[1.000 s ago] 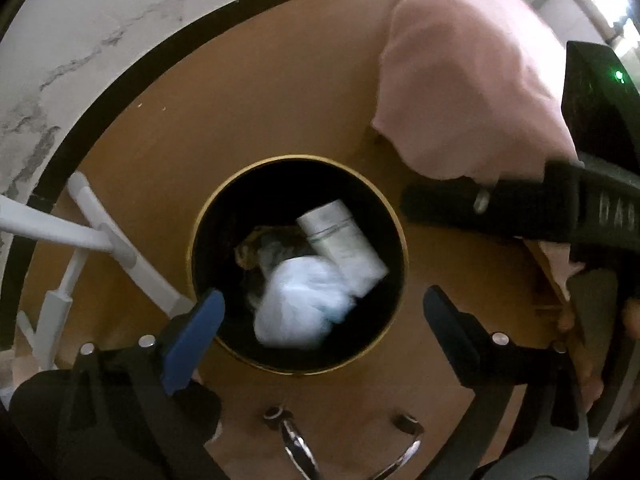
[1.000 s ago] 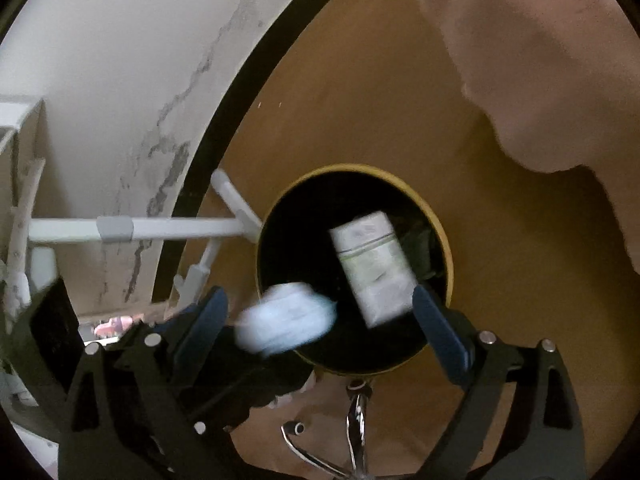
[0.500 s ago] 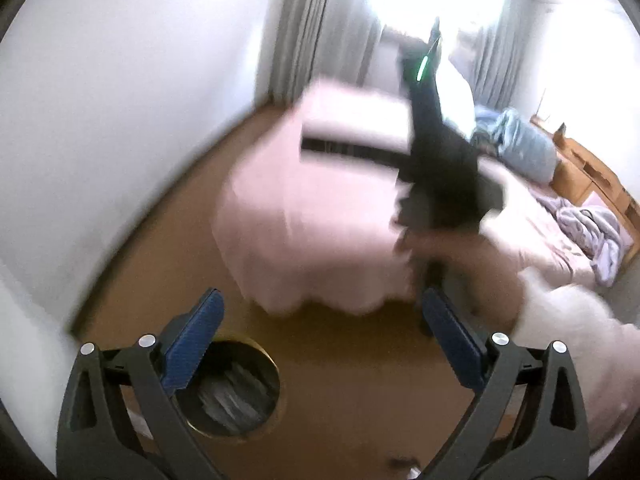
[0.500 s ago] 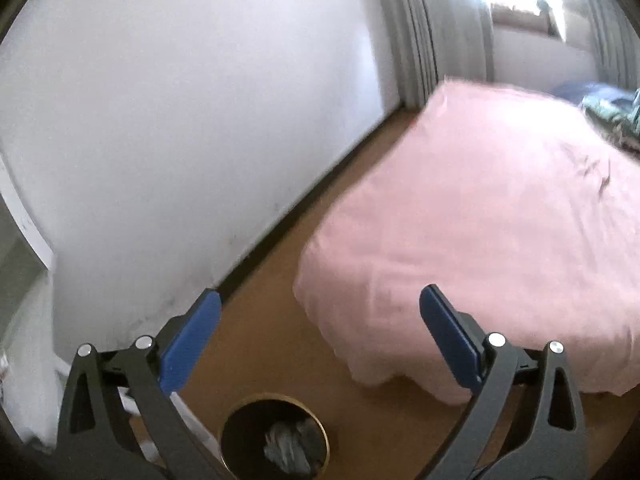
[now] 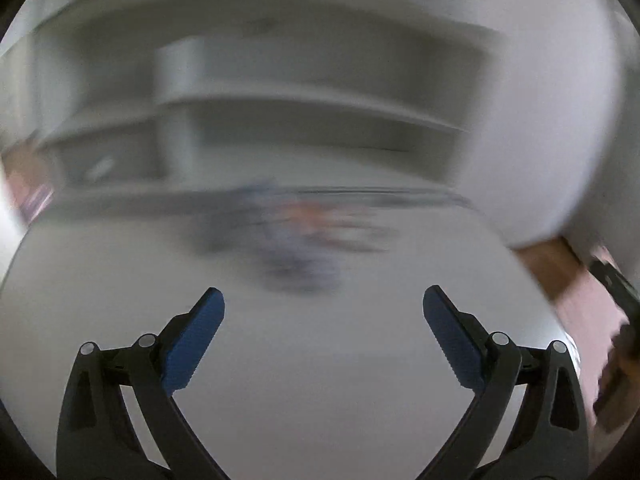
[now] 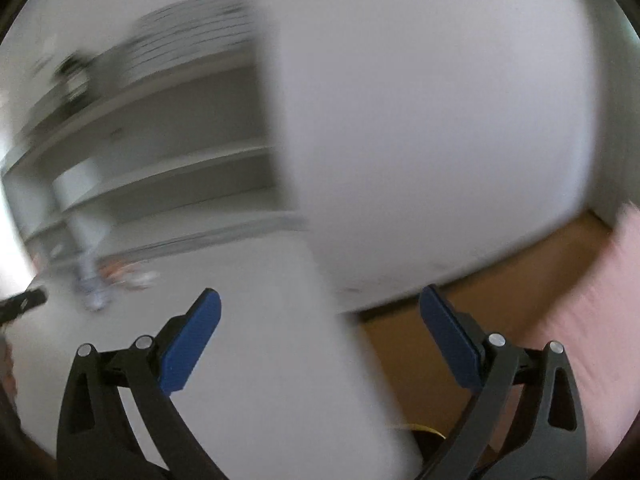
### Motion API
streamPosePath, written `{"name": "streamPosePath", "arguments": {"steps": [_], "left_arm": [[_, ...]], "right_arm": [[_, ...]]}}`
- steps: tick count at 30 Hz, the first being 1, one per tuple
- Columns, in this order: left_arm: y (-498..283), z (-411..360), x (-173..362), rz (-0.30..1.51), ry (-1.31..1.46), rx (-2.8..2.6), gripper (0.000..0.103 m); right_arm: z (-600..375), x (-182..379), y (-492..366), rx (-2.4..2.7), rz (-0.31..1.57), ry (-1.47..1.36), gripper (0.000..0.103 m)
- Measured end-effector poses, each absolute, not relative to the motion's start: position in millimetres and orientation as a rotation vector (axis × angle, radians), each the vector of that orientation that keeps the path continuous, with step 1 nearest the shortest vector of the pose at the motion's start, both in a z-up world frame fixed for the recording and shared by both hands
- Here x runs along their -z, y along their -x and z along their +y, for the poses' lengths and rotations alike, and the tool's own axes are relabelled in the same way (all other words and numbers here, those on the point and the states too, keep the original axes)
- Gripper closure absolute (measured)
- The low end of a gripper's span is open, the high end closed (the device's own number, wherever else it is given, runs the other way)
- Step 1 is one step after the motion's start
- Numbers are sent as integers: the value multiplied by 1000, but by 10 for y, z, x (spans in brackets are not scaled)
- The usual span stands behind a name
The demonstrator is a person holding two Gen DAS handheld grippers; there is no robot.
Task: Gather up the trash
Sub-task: 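Return both tools to the desk, then grasp the crumpled newspaper-print bag with the right tool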
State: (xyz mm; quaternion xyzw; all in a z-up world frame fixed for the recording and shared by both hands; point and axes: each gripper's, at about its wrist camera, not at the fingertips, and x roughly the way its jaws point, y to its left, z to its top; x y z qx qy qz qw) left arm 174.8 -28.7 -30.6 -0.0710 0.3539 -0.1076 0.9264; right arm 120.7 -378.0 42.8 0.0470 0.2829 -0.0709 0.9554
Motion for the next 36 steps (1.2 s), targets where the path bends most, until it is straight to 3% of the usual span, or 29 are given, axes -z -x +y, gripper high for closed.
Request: {"name": "streamPosePath", "arguments": {"steps": [6,12,21,27,29,33,35,36], "left_arm": [[-1938,583,475,768,120,76,6],[-2224,601,528,828,14,135,6],[-2856,418,624,880,-77,237,6],[-3154,246,750,913,-126,283,6],[-3239,219,805,922,-130,282,6],[-3350,232,905,930,-96,275,7],[-3375,223,931,930,-83,288,15],[-3387,225,939,930,-73,298,26]], "right_arm": [[-2381,-208,-2032,-201,688,-43,7],[-1425,107,-2523,-339,793,97,9],[-960,319,-2799,-411,895,210,25],[-879,420,-2935,-425,927,218,26],[-877,450,-2940,-425,925,220,30],[-854,567,-2989,-422,951,206,52],[-881,550,-2985,-424,946,190,57],[-901,542,-2973,-420,942,188,61]]}}
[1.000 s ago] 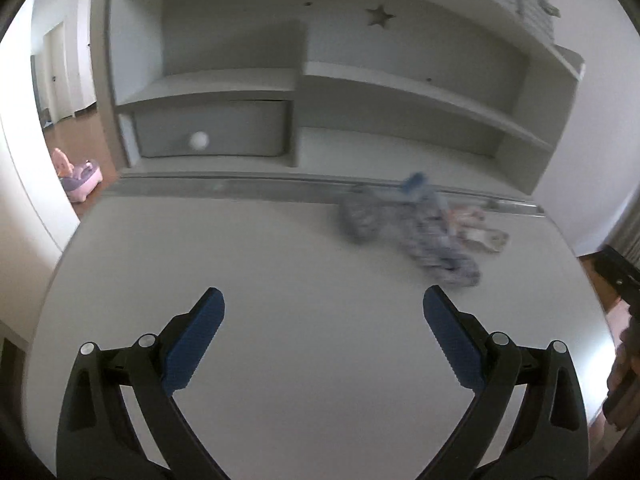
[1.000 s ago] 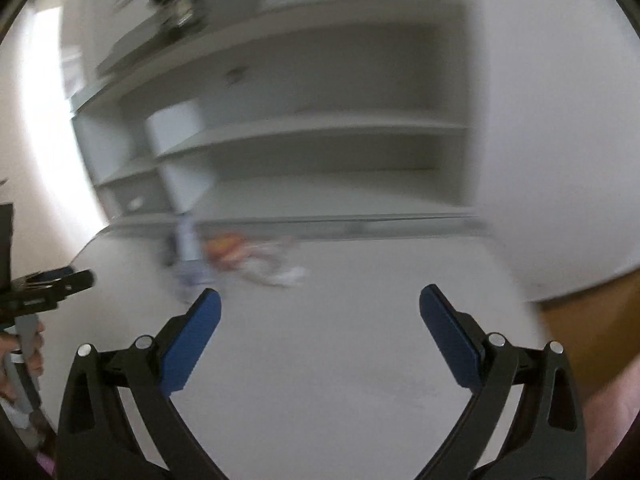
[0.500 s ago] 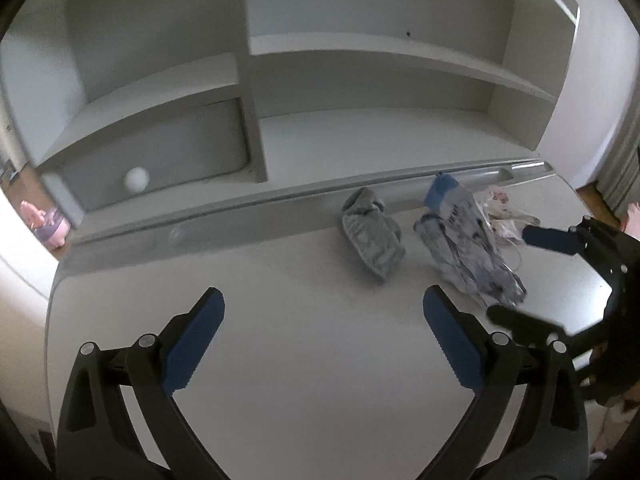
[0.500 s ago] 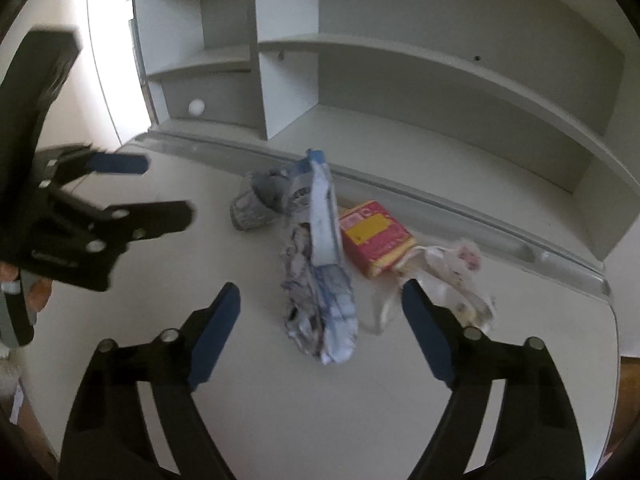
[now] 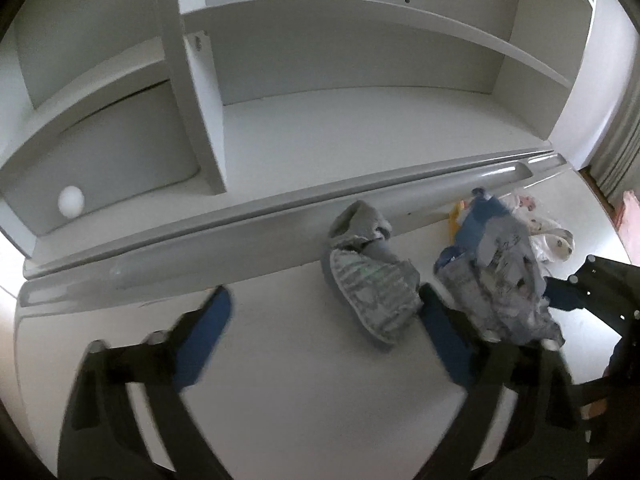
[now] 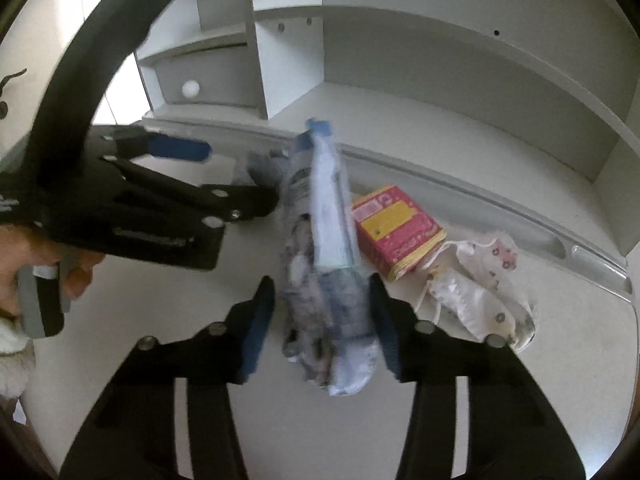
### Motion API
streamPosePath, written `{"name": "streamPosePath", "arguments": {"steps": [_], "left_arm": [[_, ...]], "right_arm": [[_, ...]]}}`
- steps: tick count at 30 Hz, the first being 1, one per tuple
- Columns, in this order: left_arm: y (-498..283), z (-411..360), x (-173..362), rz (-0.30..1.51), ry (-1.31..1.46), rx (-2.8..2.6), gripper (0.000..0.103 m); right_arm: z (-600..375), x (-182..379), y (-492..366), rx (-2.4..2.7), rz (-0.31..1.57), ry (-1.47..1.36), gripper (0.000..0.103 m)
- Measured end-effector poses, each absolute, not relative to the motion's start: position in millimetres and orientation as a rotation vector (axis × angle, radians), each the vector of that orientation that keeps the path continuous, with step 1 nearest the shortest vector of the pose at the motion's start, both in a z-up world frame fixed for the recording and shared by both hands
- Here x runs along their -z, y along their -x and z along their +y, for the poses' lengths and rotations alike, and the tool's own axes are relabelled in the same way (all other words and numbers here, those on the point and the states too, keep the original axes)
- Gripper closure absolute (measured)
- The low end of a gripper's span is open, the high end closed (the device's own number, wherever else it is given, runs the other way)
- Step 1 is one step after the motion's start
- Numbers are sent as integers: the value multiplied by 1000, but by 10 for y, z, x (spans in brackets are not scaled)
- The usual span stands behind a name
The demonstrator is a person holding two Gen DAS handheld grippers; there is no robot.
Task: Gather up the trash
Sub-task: 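Grasp the crumpled newspaper-print bag with the right tool, then grasp the grey sock with the left tool while the right holds the bag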
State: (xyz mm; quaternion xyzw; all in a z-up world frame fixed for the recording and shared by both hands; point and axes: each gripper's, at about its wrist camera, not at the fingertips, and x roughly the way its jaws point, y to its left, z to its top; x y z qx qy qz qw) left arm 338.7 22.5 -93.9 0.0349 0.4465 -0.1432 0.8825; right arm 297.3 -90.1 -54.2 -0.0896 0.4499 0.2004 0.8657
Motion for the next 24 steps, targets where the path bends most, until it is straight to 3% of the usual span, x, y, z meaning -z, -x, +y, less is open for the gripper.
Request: {"name": "streamPosePath", "arguments": {"steps": [3,4,6,10,24], "left_arm": [[-3409,217,949,914,-44,324,47],[-3399,208,950,903,-42,337,63],[-3374,191,959,887,-34,359,79],[-3314,191,932,856,-26,355,86],[-3340,263,962,882,50,366,86]], "right_arm": [[-940,538,-2976,-417,942,172,62],[-953,542,-2981,-419,946,165,62],[-961,553,-2991,-423,952,155,62],[-990,547,-2986,-423,954,143,62],[-970,551,-3007,-416,953,153,62]]}}
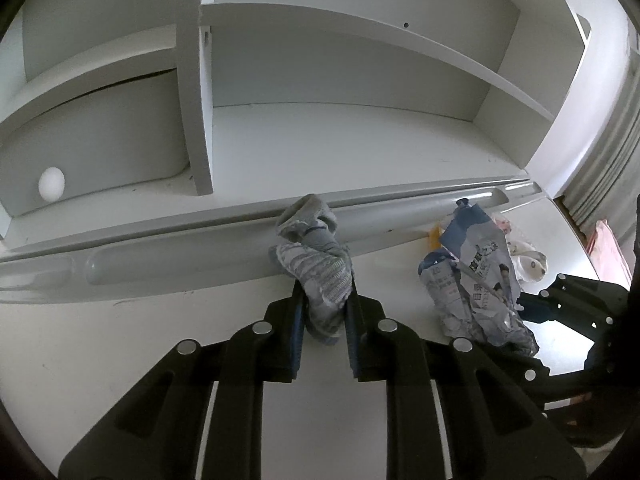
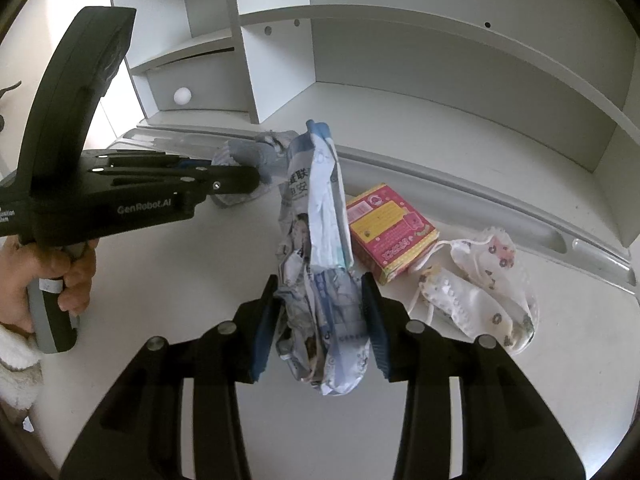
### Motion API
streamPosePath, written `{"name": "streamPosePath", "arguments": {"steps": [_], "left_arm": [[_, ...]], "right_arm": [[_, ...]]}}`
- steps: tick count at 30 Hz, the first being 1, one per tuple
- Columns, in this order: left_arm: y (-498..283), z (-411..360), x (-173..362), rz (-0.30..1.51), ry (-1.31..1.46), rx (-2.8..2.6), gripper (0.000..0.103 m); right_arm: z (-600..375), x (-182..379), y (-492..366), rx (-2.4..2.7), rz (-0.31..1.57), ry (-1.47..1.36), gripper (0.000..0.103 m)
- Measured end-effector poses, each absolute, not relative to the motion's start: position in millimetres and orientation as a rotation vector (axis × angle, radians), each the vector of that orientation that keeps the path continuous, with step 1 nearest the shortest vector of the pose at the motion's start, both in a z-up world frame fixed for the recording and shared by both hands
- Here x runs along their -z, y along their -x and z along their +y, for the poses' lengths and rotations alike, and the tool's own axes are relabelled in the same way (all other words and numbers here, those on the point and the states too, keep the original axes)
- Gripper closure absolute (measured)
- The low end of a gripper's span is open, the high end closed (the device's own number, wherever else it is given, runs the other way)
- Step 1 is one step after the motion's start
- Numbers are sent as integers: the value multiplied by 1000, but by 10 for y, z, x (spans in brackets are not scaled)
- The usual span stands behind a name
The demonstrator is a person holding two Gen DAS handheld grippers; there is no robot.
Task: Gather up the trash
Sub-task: 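Grasp the grey sock with the left tool while the right holds the bag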
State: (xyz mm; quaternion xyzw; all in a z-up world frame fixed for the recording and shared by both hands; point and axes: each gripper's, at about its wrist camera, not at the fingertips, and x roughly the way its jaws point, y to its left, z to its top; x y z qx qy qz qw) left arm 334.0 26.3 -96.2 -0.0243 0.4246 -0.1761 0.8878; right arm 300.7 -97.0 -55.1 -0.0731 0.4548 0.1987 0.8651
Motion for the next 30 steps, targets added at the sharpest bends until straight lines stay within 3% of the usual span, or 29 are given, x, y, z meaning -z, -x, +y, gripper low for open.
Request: {"name": "streamPosePath", "arguments": {"steps": [30], "left_arm": [[-3347,273,968,885,50,362,86]], "right_arm": [[-974,552,-3002,-418,951,152,62]]}}
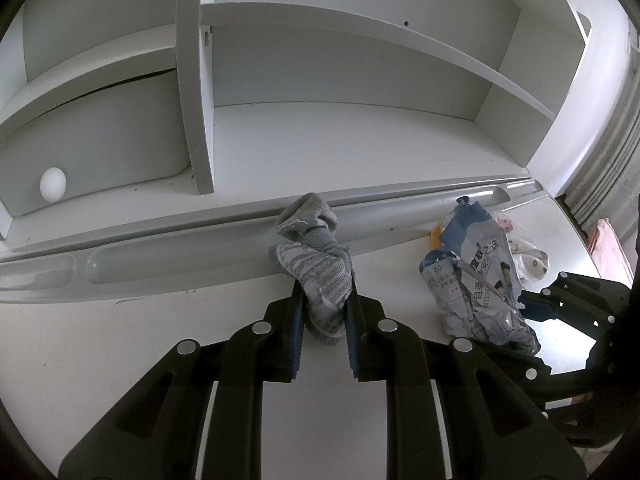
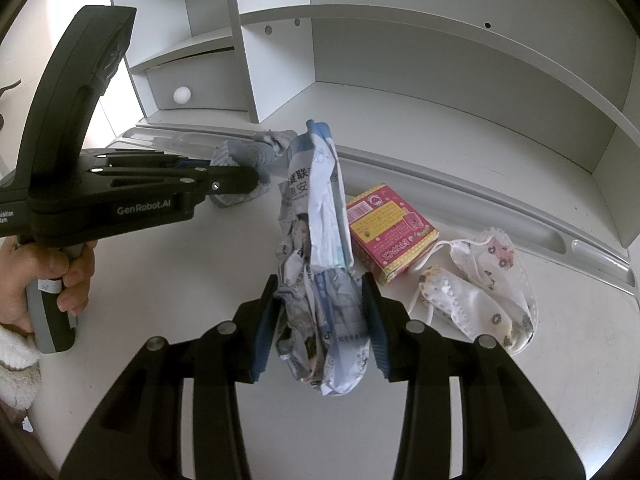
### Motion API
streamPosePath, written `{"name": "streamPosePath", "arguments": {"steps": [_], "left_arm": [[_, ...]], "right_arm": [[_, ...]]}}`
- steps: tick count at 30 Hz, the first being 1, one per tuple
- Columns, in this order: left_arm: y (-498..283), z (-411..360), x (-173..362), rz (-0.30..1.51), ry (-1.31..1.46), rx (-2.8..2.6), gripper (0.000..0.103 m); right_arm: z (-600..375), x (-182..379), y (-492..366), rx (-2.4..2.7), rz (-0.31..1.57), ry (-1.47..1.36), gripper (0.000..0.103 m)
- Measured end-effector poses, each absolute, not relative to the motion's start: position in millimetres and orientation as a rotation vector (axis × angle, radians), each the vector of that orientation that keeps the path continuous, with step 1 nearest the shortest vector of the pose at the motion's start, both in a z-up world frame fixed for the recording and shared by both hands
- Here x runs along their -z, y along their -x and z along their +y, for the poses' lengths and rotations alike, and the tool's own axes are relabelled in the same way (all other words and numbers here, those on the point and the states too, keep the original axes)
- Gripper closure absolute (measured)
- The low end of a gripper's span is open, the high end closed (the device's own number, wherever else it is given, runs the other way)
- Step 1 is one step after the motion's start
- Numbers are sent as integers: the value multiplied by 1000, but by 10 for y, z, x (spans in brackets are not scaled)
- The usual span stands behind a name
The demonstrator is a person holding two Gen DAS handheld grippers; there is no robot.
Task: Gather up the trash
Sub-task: 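Grasp the grey sock with the left tool while the right holds the bag, then carry the bag and sock over the black bin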
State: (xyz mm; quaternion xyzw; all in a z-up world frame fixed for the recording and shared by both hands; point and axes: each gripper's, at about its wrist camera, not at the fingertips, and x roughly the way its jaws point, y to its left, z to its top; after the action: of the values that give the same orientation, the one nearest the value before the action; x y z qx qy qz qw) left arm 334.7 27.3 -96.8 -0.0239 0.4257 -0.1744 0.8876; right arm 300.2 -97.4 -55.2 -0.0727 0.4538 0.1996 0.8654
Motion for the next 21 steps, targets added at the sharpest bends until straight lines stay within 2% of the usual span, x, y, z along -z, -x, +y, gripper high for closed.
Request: {"name": "streamPosePath", "arguments": {"steps": [11,17,21], "left_arm": [[-3298,295,890,852,50,375,86],[-3074,155,521,771,6,386,86],[-2804,-236,268,734,-38,466,86]], "right_arm": [[-988,483,-2924,-402,877,187,63],[-1290,83,-2767,-404,796,97,63],[-1863,-277,-2477,-349,723,11,63]]}}
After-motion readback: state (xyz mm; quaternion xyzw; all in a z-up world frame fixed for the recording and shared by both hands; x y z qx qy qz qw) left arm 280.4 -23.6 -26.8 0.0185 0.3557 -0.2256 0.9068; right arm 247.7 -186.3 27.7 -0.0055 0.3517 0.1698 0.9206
